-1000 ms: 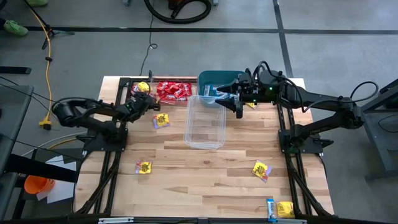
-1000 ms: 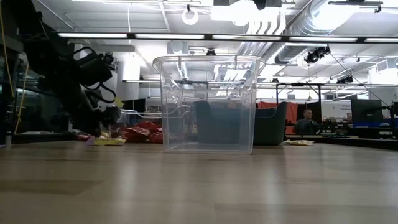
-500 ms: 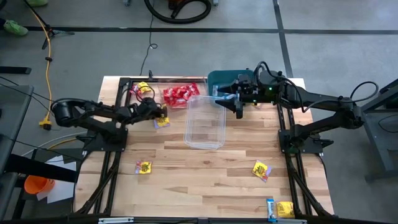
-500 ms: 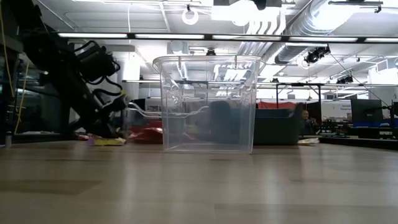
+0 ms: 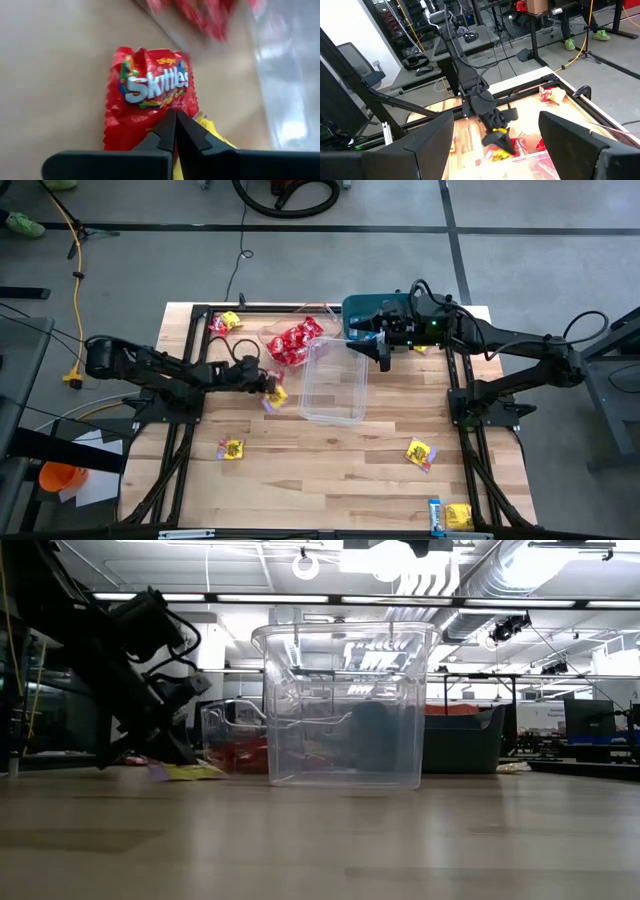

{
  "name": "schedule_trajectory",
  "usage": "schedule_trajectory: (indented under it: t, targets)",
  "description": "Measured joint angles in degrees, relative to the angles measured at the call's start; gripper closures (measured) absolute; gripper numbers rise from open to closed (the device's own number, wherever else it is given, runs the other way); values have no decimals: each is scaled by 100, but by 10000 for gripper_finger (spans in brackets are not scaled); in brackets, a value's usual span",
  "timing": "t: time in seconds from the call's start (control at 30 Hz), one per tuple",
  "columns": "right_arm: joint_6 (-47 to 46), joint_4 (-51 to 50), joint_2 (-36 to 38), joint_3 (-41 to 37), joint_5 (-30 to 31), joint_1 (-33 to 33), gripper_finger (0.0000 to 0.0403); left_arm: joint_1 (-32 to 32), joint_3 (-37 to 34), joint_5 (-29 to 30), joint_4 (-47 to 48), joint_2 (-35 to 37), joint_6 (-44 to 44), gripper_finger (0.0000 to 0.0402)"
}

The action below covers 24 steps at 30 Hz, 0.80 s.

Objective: Sort candy
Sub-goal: Put the red candy into the transparent bin

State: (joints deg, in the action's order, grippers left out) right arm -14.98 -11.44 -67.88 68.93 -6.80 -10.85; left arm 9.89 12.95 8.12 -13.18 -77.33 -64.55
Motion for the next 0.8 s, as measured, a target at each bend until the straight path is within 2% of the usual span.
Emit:
schedule_trajectory:
  t: [0.2, 0.33, 0.57, 0.67, 0.8]
  targets:
    - [138, 0, 0, 1, -16, 0, 114, -460, -39, -746, 201, 338, -32, 401]
    - [243, 0, 0, 0, -14, 2, 114, -645, -67, -761, 391, 845, -26, 401]
    - [342, -15, 0, 1, -8, 1, 114, -858, -55, -700, 757, 1959, 493, 401]
    - [345, -15, 0, 2, -8, 1, 114, -889, -48, -786, 658, 2384, 812, 401]
    - [350, -15, 0, 2, -8, 0, 114, -881, -17, -1098, -84, 2769, 1223, 401]
